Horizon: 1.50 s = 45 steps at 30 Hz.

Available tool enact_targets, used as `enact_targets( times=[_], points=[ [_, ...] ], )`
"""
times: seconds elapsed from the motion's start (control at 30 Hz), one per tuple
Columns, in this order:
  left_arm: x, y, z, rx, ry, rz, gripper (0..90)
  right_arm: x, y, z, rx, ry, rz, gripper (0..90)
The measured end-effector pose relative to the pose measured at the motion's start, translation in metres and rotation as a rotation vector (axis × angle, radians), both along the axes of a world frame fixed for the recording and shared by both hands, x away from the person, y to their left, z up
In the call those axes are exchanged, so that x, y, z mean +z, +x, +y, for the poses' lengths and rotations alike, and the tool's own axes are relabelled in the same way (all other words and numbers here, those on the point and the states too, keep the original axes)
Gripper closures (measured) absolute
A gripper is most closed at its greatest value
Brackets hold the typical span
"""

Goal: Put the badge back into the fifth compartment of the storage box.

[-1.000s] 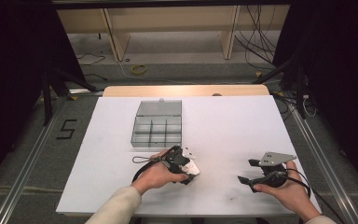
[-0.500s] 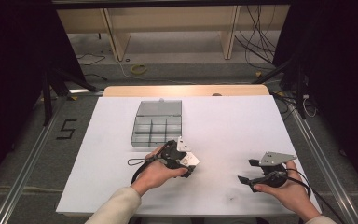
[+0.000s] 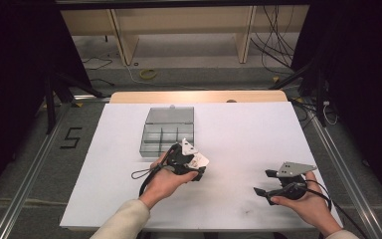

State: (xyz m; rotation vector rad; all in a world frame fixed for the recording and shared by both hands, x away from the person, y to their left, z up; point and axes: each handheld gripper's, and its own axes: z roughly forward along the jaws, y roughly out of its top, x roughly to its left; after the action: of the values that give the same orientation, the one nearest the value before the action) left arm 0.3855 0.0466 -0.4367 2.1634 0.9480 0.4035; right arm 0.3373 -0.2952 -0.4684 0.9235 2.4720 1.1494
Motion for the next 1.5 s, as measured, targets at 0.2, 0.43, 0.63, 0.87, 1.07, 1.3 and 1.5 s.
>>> enact_targets(
  times=[0.2,0.43,0.63,0.87,1.07,1.3,1.5],
  points=[
    [0.005,0.003,0.006,0.055,-0.007,-0.019,32.5,0.0,0.0,0.0,0.0,-0.001,0.0,22.5],
    [0.01,0.008,0.015,0.114,-0.016,-0.028,32.5,-0.001,0.0,0.0,-0.001,-0.003,0.001,22.6],
    [0.013,0.011,0.021,0.151,-0.025,-0.032,32.5,-0.001,0.0,0.0,-0.001,-0.002,0.001,22.5],
    [0.016,0.016,0.029,0.197,-0.028,-0.034,32.5,-0.001,0.0,0.0,-0.003,-0.004,0.002,22.6],
    [0.016,0.021,0.034,0.242,-0.034,-0.034,32.5,-0.001,0.0,0.0,-0.004,-0.004,0.001,22.6],
    [0.015,0.026,0.037,0.285,-0.037,-0.046,32.5,0.0,0.0,0.0,-0.005,-0.004,-0.001,22.7],
    [0.014,0.03,0.04,0.307,-0.037,-0.045,32.5,-0.001,0.0,0.0,-0.005,-0.004,0.0,22.7]
  ],
)
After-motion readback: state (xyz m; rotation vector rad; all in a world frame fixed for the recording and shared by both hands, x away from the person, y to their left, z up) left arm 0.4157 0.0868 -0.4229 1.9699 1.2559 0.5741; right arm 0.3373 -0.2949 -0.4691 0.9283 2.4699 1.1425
